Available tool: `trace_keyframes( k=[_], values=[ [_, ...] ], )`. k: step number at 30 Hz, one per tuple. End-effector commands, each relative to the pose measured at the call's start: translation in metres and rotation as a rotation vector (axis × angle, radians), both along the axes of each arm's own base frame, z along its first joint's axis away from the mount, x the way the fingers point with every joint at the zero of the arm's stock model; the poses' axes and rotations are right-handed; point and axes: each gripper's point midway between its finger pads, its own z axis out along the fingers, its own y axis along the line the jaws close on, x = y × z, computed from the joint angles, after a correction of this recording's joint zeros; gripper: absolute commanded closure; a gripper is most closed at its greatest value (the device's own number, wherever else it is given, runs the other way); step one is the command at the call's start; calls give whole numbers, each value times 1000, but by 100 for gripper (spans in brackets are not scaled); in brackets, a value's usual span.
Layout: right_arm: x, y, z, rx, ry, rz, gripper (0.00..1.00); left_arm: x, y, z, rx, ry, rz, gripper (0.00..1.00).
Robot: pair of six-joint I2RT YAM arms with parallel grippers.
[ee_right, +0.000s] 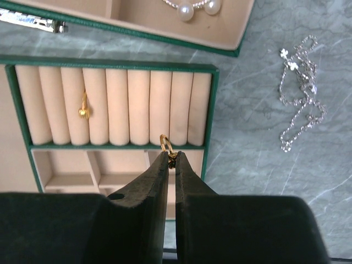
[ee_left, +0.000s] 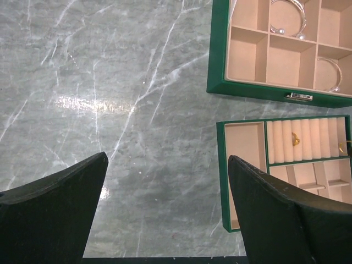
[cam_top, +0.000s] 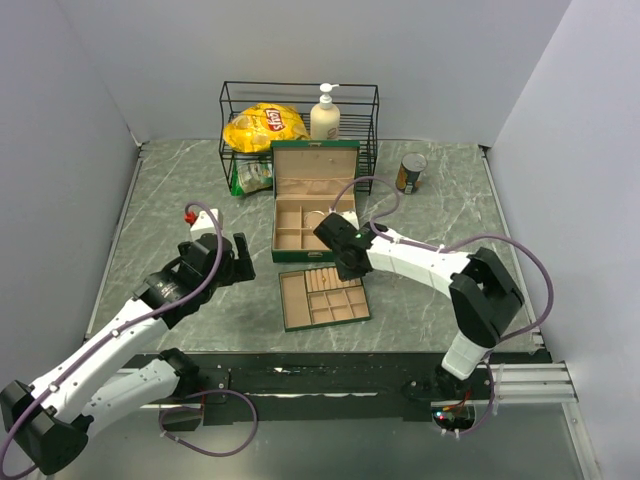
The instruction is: Organize the mixed jewelry
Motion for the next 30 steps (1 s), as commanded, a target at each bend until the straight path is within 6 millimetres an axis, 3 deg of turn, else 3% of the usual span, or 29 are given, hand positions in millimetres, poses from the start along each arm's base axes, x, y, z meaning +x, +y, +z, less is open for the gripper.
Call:
trace_keyframes(
  k=[1,10,30],
  values=[
    [12,5,6,-24,-33,-6,100,5,5,18,18,-58,-1,4],
    [14,1,-11,-76,-16,-24,100,7,-5,12,13,-37,-42,4],
    [22,8,-29,-88,1,-47,100,8,-10,5,19,-15,-65,4]
  ],
)
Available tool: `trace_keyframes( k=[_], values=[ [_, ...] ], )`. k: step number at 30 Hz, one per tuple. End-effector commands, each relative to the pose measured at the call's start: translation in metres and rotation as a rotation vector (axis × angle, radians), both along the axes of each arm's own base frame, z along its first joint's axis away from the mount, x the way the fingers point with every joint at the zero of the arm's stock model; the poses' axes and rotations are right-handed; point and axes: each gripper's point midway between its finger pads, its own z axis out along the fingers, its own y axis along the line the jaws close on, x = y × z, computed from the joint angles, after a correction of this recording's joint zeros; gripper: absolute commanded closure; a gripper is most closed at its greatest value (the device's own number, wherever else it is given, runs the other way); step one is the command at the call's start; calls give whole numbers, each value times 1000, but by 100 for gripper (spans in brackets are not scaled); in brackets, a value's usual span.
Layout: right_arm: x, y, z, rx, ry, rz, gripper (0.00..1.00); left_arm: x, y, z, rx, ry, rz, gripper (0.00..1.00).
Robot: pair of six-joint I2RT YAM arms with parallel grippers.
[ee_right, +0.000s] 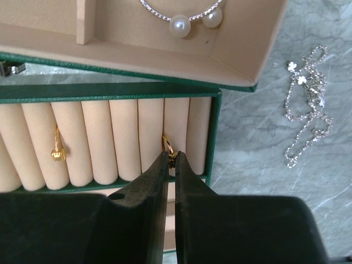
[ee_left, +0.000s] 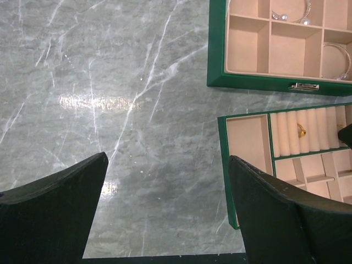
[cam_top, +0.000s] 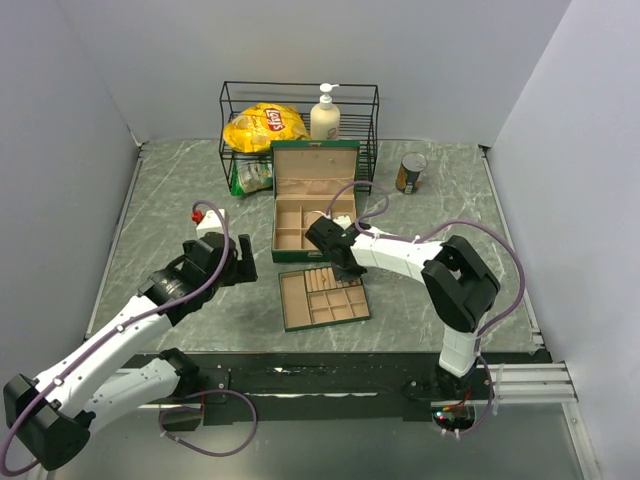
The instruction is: Organize the mixed jewelry
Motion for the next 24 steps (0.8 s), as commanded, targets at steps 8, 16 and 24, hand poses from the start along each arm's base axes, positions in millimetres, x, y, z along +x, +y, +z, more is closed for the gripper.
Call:
trace_keyframes(
  k=[8,16,24],
  values=[
    [11,15,8,49,-43,-6,95,7,-8,7,-8,-18,-25,4],
    [9,16,11,75,-52,-1,83,8,-9,4,-3,-8,-27,4],
    [12,16,29,114,-106,12,65,8,-9,2,1,-2,-27,4]
  ],
)
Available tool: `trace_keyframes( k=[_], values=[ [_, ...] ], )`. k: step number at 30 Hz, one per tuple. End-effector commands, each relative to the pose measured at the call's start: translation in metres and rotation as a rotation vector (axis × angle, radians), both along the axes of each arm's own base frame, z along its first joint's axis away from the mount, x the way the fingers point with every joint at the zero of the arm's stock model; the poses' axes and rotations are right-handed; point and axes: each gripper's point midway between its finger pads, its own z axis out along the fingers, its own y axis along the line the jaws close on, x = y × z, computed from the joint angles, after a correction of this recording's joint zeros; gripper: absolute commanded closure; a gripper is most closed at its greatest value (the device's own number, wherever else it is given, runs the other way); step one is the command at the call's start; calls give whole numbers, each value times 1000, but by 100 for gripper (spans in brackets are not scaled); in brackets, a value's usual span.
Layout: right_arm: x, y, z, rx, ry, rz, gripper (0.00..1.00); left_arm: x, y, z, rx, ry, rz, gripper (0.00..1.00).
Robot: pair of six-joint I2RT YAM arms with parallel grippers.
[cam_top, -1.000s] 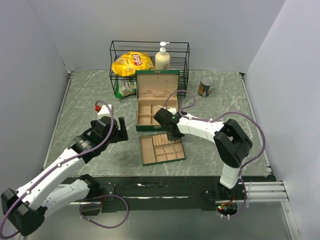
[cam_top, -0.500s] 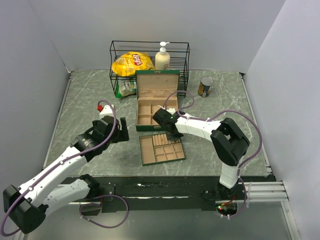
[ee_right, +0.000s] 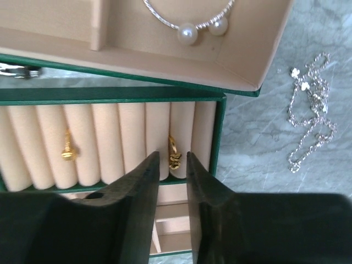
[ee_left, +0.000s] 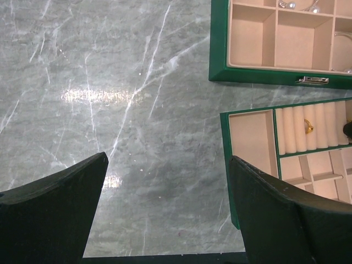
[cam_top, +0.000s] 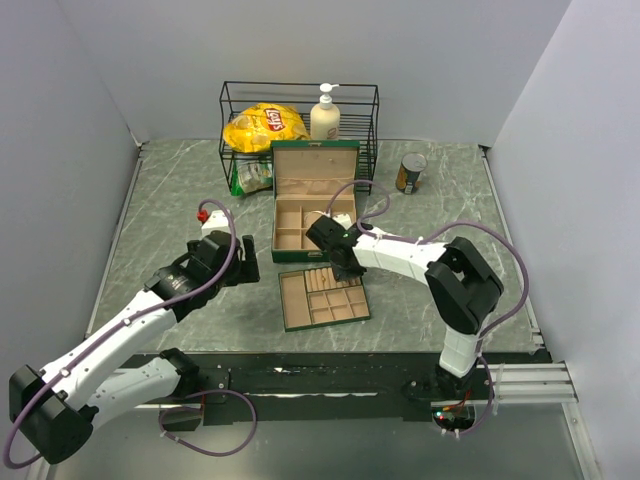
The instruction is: Organize the mixed jewelry
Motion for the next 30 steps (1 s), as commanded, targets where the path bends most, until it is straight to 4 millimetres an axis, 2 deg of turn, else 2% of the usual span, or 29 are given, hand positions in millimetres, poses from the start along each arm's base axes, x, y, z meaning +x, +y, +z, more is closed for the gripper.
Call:
trace_keyframes(
  k=[1,6,9,12,16,21,30],
  values=[
    [10,13,29,94,-94,7,65,7,-5,12,-17,-36,-12,4],
    [11,12,39,115,-119,9,64,7,-5,12,-19,-36,-15,4],
    [9,11,41,131,-129,5,67,7,-6,11,-15,-32,-15,4],
    [9,8,38,148,-124,-10,72,7,-6,10,-13,-29,-16,4],
    [6,4,29,173,-96,-26,85,7,-6,10,-12,-27,-17,4],
    [6,5,25,198,-82,-27,92,7,-6,10,-12,-27,-17,4],
    [10,5,19,212,-72,-26,93,8,-6,6,-4,-15,-15,4]
  ],
)
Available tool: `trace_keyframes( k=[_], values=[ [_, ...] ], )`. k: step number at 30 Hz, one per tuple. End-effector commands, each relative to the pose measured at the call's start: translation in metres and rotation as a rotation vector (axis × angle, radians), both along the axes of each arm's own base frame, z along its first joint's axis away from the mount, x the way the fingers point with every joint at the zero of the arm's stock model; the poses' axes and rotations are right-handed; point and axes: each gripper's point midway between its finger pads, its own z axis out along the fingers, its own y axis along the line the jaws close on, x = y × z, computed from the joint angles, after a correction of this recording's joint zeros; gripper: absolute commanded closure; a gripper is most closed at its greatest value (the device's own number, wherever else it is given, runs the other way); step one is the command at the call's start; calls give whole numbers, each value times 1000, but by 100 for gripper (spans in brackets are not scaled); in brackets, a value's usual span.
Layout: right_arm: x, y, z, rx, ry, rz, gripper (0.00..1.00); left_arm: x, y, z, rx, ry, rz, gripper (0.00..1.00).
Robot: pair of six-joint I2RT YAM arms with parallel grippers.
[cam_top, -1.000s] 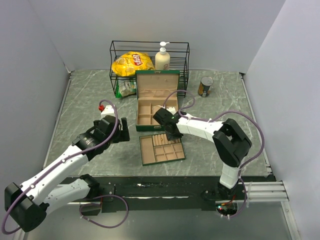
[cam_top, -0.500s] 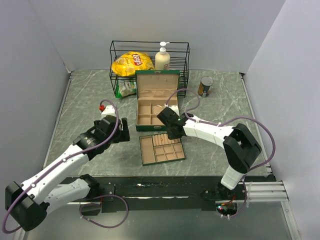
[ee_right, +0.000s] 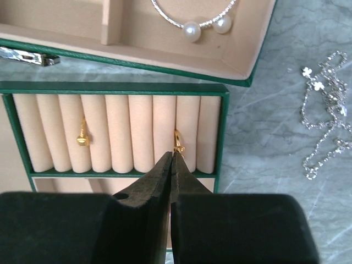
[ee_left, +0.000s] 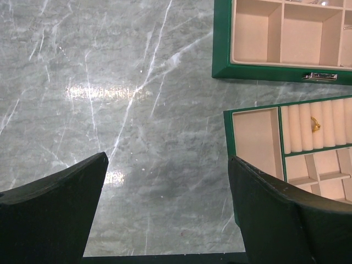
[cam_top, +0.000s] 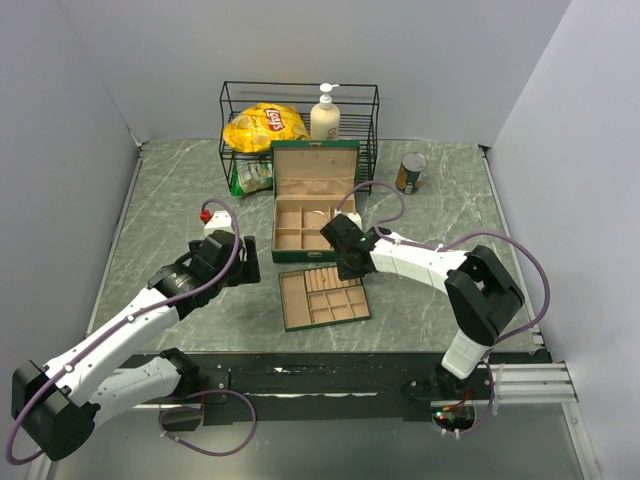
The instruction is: Organize the mixed jewelry
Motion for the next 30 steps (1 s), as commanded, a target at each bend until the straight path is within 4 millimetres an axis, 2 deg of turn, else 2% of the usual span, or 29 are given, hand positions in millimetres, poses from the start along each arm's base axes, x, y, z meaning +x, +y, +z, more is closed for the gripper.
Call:
trace_keyframes(
  k=[1,14,17,21,24,27,30],
  values=[
    [11,4,10,49,-42,-13,93,7,-5,12,-21,-34,-10,4],
    [12,6,0,64,-19,-10,94,8,-6,8,-12,-21,-8,4],
    [13,6,7,78,-44,-6,95,8,-5,9,-9,-22,-8,4],
    [17,1,36,77,-121,-7,95,8,-5,9,-11,-24,-6,4],
    [17,-3,50,94,-161,-10,93,8,-6,10,-16,-29,-9,4],
    [16,-10,51,84,-169,-26,93,8,-6,11,-18,-29,-10,4],
    [12,-11,43,82,-144,-33,93,7,-6,10,-18,-27,-12,4]
  ],
)
